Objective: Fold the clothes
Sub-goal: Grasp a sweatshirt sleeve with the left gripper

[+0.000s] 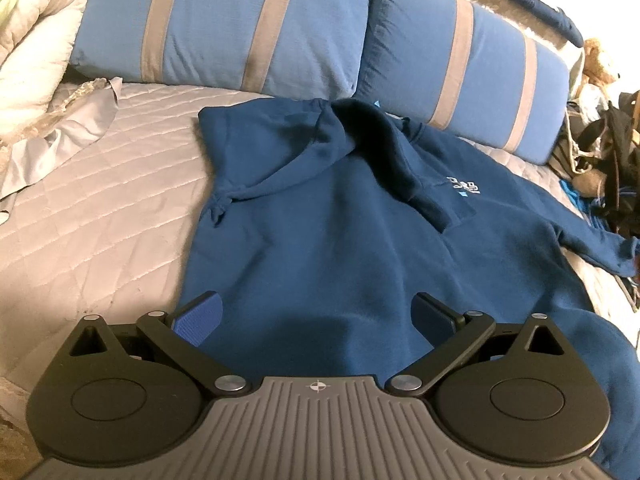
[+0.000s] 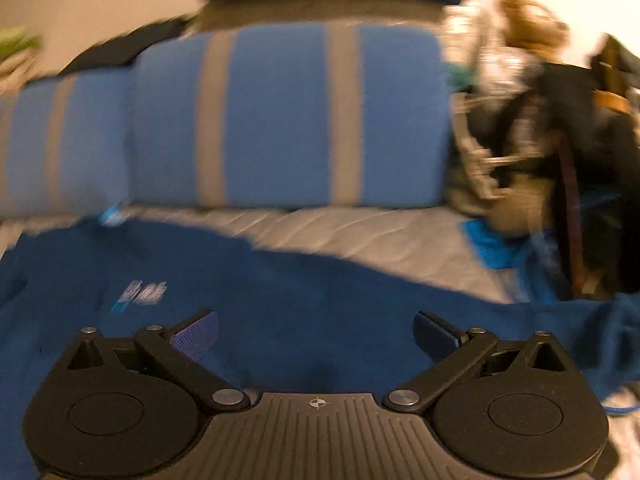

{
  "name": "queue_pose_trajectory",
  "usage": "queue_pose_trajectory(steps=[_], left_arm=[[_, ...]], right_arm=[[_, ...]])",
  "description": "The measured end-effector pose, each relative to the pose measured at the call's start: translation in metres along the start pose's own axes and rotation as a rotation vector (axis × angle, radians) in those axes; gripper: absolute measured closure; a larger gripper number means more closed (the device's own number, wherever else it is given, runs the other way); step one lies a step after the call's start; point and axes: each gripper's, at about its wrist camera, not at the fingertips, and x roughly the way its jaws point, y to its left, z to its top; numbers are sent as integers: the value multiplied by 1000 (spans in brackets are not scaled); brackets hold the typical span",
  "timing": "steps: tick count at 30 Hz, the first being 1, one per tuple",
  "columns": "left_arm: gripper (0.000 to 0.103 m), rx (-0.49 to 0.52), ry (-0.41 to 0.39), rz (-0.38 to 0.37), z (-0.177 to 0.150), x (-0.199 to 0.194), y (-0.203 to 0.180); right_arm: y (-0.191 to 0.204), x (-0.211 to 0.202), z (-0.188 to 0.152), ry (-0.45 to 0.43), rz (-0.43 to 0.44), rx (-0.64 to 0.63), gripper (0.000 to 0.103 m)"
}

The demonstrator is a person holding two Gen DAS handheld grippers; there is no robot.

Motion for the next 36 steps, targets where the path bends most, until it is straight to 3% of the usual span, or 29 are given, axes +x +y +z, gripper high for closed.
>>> queue_pose_trajectory(steps=[4, 11, 18, 22, 28, 32, 36], left_arm=[[0, -28, 36, -8, 2, -1, 4], [0, 100, -29, 4, 19, -32, -2], [0, 407, -138, 55, 60, -27, -27], [0, 597, -196, 42, 74, -2, -53], [0, 821, -174, 10, 72, 54, -96], [1, 957, -166, -8, 62, 88, -116], [10, 1130, -157, 5, 50, 116, -126]], right_arm=[[49, 17, -23, 28, 80, -107, 0], [51, 38, -59, 45, 60, -96, 0], [47, 42, -56, 60, 76, -80, 0], [40, 31, -48, 8, 45, -86, 0], [5, 36, -53, 31, 13, -32, 0], [-9, 38, -64, 12, 63, 46, 0], [-9, 37, -66, 10, 69, 49, 0]])
